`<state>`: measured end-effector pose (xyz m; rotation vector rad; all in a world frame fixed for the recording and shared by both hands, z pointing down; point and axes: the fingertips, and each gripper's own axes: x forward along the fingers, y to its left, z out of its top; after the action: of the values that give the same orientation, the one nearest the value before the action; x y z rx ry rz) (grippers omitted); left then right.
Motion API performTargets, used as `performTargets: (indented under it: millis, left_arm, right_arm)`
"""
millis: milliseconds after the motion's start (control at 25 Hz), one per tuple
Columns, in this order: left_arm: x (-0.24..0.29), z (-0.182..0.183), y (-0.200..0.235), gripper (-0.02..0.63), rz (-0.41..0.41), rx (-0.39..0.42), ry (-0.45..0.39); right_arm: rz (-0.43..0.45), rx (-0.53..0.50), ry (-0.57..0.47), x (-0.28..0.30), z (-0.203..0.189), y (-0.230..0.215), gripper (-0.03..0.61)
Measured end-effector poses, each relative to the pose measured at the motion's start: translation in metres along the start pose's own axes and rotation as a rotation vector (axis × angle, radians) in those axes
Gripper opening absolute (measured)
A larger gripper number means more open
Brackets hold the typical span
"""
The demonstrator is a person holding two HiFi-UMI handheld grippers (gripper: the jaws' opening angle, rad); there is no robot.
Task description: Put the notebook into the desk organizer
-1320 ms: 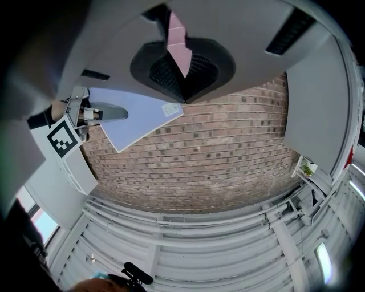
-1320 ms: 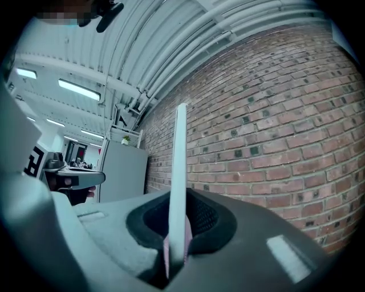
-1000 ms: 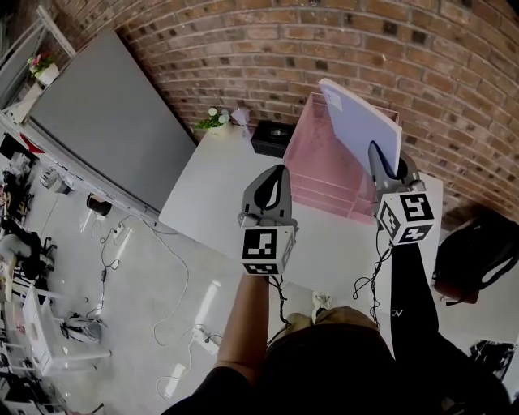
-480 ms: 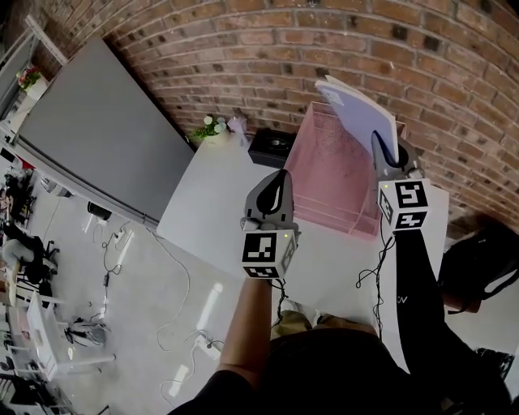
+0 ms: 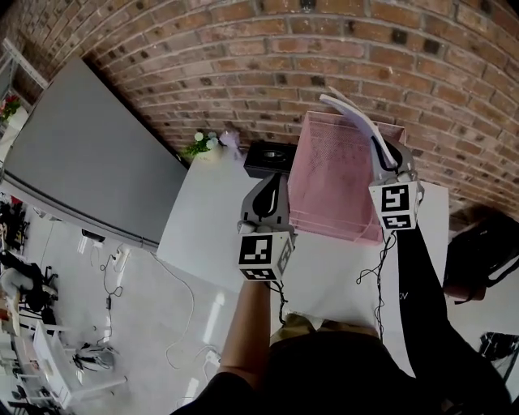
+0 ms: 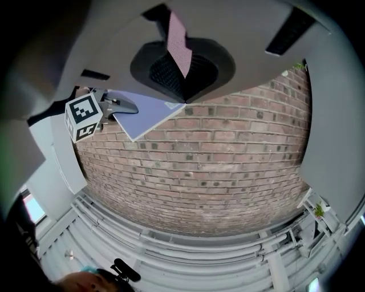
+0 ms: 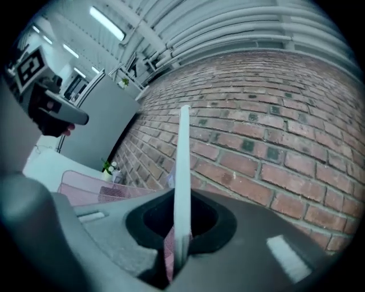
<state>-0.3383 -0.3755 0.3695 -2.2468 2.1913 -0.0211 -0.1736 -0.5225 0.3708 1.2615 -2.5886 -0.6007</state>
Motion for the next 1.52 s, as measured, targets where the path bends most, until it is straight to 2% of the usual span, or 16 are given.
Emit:
performTargets:
  millis: [200,440,760,1000,1240,1520]
  left_arm:
    - [0.008,-0.009,0.014,0.009,-0.036,-0.003,0.018]
    - [0.011,-0.014,0.029,0.009,-0.065,-0.003,0.03]
    - [0.014,-0.013,0.04,0.009,-0.112,-0.016,0.022]
    - [0.014,-0.011,0.038,0.009,-0.162,-0.031,0.011]
    - [0.01,-0.008,0.035,0.009,-0.206,-0.044,0.004]
    - [0.002,-0.006,0.041,0.009,-0.225,-0.005,-0.003]
  right_arm:
    - [0.035,-0.123,0.039,0.008,-0.01,0.033,0.031]
    - [0.075,-0.327,0.115,0.016,-0.014,0.069,0.031]
    - [0.132,-0.546,0.313,0.017,-0.047,0.104,0.031]
    - [0.197,-0.552,0.448,0.016,-0.061,0.123,0.034]
    - [0.305,-0.431,0.557,0.011,-0.075,0.147,0.04]
    - [0.353,-0.362,0.622,0.005,-0.085,0.165,0.044]
